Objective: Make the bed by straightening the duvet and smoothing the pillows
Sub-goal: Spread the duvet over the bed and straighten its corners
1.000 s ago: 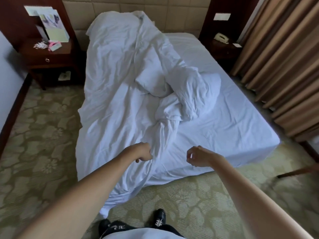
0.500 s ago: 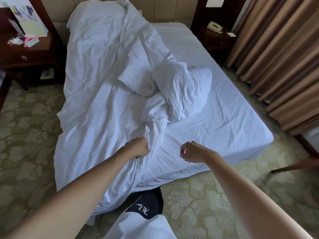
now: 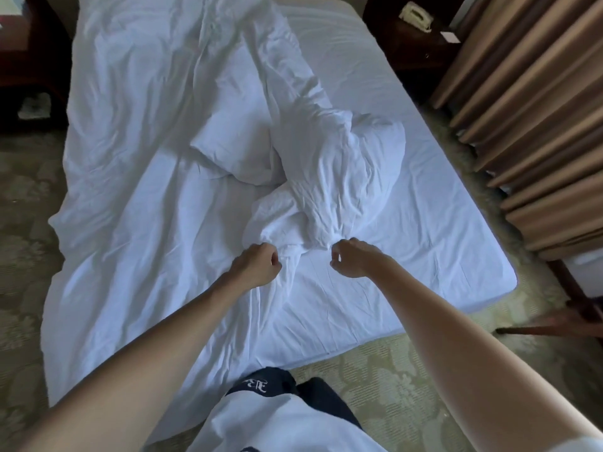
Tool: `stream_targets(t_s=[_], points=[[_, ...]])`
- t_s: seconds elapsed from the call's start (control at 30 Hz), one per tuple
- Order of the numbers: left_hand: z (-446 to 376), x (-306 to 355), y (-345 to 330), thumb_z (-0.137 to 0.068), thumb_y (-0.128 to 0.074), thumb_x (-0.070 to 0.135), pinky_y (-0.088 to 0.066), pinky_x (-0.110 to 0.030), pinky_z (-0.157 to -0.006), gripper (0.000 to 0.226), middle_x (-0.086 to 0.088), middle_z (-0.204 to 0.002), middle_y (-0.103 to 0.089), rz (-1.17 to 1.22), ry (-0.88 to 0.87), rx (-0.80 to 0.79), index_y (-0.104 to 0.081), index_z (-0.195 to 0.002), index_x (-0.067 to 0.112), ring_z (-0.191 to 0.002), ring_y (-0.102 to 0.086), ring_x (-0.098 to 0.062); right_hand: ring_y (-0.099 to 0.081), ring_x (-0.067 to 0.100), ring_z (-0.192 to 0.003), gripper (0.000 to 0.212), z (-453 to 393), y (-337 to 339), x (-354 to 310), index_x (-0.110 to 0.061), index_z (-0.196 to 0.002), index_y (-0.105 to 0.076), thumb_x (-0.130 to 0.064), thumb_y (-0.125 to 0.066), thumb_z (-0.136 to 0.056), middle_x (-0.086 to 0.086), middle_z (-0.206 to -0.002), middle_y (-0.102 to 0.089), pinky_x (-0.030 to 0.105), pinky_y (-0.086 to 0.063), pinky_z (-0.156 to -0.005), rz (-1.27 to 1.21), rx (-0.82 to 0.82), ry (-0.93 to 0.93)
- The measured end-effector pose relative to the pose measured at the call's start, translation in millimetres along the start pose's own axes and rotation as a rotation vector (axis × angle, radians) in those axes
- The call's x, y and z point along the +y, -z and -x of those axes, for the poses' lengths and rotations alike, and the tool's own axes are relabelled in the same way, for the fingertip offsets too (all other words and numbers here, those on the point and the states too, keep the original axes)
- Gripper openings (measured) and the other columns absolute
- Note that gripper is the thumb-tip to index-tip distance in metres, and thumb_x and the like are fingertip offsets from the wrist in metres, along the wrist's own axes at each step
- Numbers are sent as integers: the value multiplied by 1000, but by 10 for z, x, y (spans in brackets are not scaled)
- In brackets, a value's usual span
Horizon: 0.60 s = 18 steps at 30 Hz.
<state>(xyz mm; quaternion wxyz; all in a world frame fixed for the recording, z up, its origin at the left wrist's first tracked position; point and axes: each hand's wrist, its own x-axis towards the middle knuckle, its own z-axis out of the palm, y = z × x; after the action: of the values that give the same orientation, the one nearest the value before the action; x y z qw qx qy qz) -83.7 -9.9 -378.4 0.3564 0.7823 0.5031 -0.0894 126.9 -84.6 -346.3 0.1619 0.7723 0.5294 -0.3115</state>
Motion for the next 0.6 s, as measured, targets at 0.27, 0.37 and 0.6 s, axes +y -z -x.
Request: stream_targets(t_s=[0.27, 0.37, 0.6], points=[[-336, -39, 96, -89, -51, 28, -45, -33, -73, 10, -3, -94, -65, -5, 74, 74, -55, -85, 20, -89, -61, -30, -55, 33, -117, 40, -681, -169, 28, -22, -134, -45, -35, -49, -96, 11, -130, -54, 37, -41, -86, -267, 72, -125], [-465, -18, 70, -89, -52, 27, -47, -33, -72, 13, -2, -91, -65, 3, 113, 90, -58, -87, 16, -86, -61, -30, -54, 32, -117, 43, -935, -232, 87, -18, -134, -44, -29, -53, -93, 11, -130, -54, 35, -39, -82, -366, 86, -164], [-752, 176, -95, -83, -51, 29, -55, -38, -71, 16, -4, -83, -67, 99, 172, 99, -61, -84, 17, -79, -63, -33, -46, 36, -127, 69, -1459, -435, 161, -14, -140, -32, -37, -67, -86, 13, -140, -40, 43, -42, -99, -543, 57, -300]])
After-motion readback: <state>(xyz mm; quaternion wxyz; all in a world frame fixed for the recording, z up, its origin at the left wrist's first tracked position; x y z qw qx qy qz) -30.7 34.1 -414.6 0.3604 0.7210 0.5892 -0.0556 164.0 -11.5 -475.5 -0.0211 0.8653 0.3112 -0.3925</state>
